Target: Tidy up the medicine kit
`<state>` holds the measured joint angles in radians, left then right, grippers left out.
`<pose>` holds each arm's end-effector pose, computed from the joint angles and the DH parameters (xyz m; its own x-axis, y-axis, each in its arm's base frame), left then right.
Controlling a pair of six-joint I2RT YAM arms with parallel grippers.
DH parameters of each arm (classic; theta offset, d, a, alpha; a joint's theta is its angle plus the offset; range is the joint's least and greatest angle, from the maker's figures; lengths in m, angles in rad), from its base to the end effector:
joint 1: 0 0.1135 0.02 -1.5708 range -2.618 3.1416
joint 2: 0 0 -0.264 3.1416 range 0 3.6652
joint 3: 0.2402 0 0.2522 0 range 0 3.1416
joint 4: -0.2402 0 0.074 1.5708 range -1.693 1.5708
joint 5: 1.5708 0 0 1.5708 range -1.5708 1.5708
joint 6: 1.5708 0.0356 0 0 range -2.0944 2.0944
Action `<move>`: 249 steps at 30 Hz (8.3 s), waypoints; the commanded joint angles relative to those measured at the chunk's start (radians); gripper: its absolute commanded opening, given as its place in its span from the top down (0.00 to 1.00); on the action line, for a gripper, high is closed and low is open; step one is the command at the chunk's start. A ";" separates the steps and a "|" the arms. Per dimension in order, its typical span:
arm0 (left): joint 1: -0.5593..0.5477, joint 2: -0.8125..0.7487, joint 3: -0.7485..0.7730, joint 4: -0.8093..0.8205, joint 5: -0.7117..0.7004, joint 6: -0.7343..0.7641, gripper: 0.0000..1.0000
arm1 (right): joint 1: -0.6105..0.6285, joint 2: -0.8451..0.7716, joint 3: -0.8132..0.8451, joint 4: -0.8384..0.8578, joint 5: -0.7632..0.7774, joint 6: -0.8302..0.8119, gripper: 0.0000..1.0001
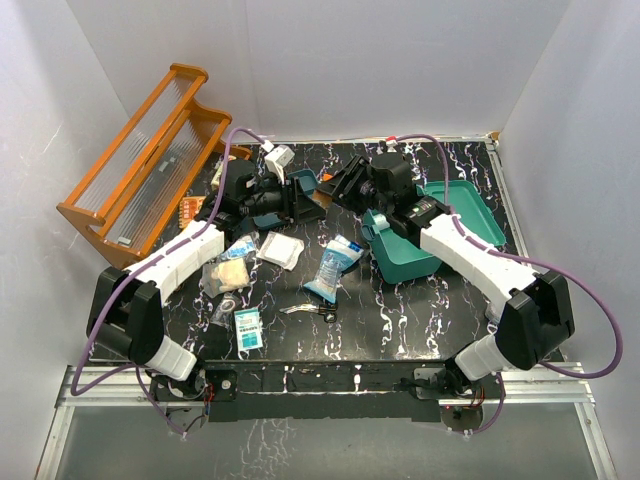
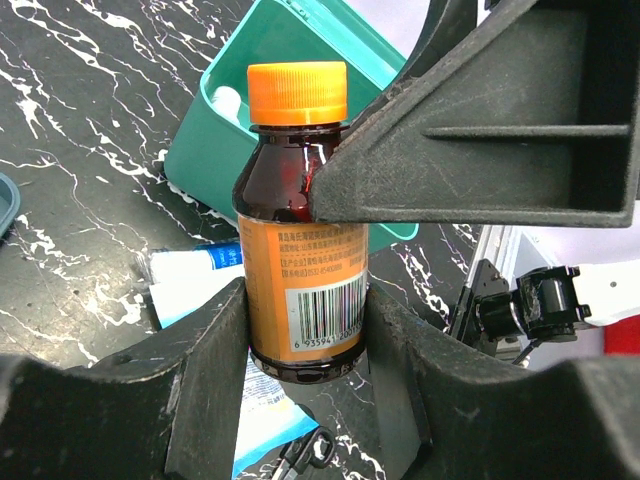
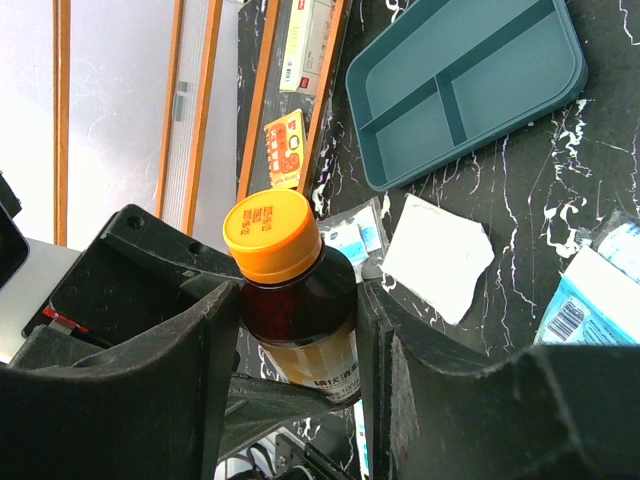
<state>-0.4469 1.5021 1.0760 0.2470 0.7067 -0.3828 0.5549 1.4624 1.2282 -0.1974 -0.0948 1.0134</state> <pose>0.3049 -0.1718 0.3123 -0.4870 -0.0816 -0.8696 0.7794 0.4088 -0.4748 0.2898 0.1836 0.3317 -0.6952 0.5630 -0.4469 -0.0144 0.6107 0.7918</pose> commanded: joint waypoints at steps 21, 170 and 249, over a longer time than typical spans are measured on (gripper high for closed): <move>-0.006 -0.025 0.109 -0.235 -0.174 0.113 0.19 | -0.129 -0.215 -0.133 -0.064 0.283 0.097 0.68; -0.183 0.292 0.071 -0.515 -0.367 -0.102 0.51 | -0.267 -0.209 -0.062 -0.210 0.010 -0.399 0.46; -0.254 -0.174 0.039 -0.292 -0.172 0.794 1.00 | -0.234 -0.116 0.023 -0.467 -0.848 -1.160 0.18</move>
<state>-0.7017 1.3880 1.0695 -0.0681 0.4698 0.4213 0.3206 1.3804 1.2797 -0.6533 -0.8444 -0.0654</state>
